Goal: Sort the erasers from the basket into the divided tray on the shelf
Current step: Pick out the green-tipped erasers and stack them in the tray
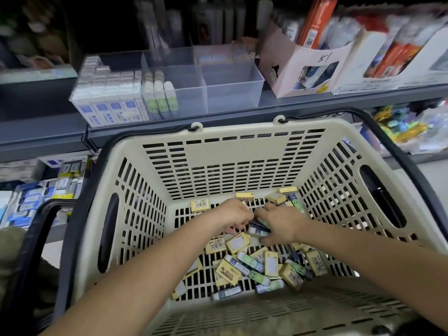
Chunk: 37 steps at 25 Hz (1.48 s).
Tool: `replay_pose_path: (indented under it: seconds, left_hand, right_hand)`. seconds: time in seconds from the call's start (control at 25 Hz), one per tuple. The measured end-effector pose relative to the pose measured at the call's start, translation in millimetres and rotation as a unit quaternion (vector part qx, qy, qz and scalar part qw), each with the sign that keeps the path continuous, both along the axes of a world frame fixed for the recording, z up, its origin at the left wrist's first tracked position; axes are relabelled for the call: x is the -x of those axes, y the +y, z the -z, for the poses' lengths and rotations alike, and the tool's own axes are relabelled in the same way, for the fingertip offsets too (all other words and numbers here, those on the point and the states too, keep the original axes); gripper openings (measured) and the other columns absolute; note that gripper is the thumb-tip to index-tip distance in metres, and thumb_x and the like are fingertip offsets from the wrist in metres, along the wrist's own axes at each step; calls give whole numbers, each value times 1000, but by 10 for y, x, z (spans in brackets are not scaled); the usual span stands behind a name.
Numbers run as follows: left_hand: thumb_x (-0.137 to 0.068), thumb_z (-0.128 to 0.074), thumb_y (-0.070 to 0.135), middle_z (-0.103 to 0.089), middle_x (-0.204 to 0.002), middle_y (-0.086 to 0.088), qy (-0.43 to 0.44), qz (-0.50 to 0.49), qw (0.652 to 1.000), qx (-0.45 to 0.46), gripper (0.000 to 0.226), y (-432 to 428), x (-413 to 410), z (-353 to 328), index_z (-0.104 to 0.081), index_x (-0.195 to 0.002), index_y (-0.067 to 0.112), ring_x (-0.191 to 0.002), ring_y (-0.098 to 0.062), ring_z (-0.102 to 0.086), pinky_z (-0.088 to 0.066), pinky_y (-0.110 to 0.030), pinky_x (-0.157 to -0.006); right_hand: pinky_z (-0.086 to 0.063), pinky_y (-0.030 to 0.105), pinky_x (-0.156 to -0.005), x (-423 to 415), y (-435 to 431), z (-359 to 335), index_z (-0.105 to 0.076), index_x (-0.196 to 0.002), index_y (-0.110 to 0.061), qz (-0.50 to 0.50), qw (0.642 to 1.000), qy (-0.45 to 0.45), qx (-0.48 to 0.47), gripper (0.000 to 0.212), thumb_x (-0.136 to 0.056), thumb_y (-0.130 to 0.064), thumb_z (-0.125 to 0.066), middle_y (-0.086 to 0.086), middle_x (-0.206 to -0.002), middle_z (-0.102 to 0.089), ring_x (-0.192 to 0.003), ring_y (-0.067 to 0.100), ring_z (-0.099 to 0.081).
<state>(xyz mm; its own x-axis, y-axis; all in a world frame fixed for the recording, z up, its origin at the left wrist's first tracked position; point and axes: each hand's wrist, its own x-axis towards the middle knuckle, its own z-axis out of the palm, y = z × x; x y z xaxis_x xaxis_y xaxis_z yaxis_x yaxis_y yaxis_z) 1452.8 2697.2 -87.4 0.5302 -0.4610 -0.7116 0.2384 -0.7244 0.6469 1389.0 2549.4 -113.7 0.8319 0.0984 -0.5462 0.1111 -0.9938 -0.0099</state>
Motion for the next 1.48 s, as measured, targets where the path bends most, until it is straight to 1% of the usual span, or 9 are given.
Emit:
replay_pose_path:
  seconds: [0.2, 0.52, 0.72, 0.88, 0.96, 1.04, 1.24, 1.32, 1.48]
  left_hand:
    - [-93, -54, 25, -58, -95, -2, 33, -65, 997, 11, 25, 56, -57, 39, -57, -113, 9, -89, -15, -55, -49, -25, -69]
    - [-80, -68, 45, -59, -110, 0, 148, -142, 973, 109, 44, 83, -8, 60, -52, -111, 16, -95, -13, -60, -53, -31, -83]
    - [-83, -69, 22, -62, -114, -5, 247, -230, 905, 257, 30, 42, -51, -46, -58, -110, 17, -102, -21, -62, -53, -39, -84]
    - [-87, -59, 2, -68, -94, -11, 231, -205, 909, 278, 18, 96, -280, -390, -60, -103, 10, -84, -22, -66, -56, -35, -76]
    - [-87, -58, 1, -70, -82, -11, 226, -200, 915, 269, 11, 188, -403, -619, -61, -94, 9, -73, -21, -68, -58, -33, -66]
    - [-85, -60, 3, -71, -75, -10, 231, -218, 909, 271, 6, 325, -479, -838, -61, -90, 7, -66, -19, -68, -59, -31, -62]
    - [-76, -64, 4, -71, -84, -13, 200, -230, 891, 337, 23, 722, -521, -1226, -62, -99, 6, -74, -22, -70, -58, -28, -61]
    - [-80, -58, -6, -70, -86, -16, 158, -261, 886, 349, 26, 838, -530, -1319, -60, -103, 6, -72, -22, -69, -56, -26, -56]
    - [-84, -52, -11, -69, -81, -11, 9, -280, 905, 320, 30, 1033, -567, -1446, -59, -105, 9, -64, -15, -67, -48, -22, -49]
  right_hand:
    - [-42, 28, -59, 37, 40, 75, -46, -117, -22, 25, 1000, -6, -13, 56, -70, -45, -66, 2, -108, -48, -87, 22, -56]
    - [-49, 30, -65, -115, 134, -135, -54, -105, -24, 243, 930, -42, -274, 46, -66, -38, -74, -3, -93, -62, -84, 16, -59]
    - [-51, 30, -77, -223, 227, -386, -57, -101, -23, 264, 886, -102, -368, 43, -65, -34, -79, -5, -93, -66, -89, 15, -61]
    - [-47, 35, -97, -280, 211, -727, -50, -123, -24, 255, 862, -99, -426, 65, -67, -25, -82, -6, -117, -59, -107, 14, -58]
    - [-53, 32, -89, -298, 258, -900, -55, -113, -28, 239, 814, -93, -522, 47, -75, -8, -74, -2, -110, -65, -99, 11, -65]
    - [-53, 18, -76, -329, 322, -1075, -58, -106, -32, 244, 764, -94, -590, 45, -81, 5, -64, -9, -102, -67, -87, 2, -66]
    - [-46, 15, -56, -517, 540, -1442, -65, -108, -12, 280, 710, -135, -632, 28, -85, 2, -60, -7, -73, -67, -60, 2, -57]
    - [-45, 12, -55, -621, 631, -1567, -65, -106, -4, 268, 715, -157, -626, 23, -85, 2, -59, -6, -68, -66, -55, 0, -55]
    - [-48, 8, -69, -779, 788, -1739, -66, -102, 0, 205, 780, -163, -569, 23, -81, 8, -62, -5, -75, -66, -63, -4, -59]
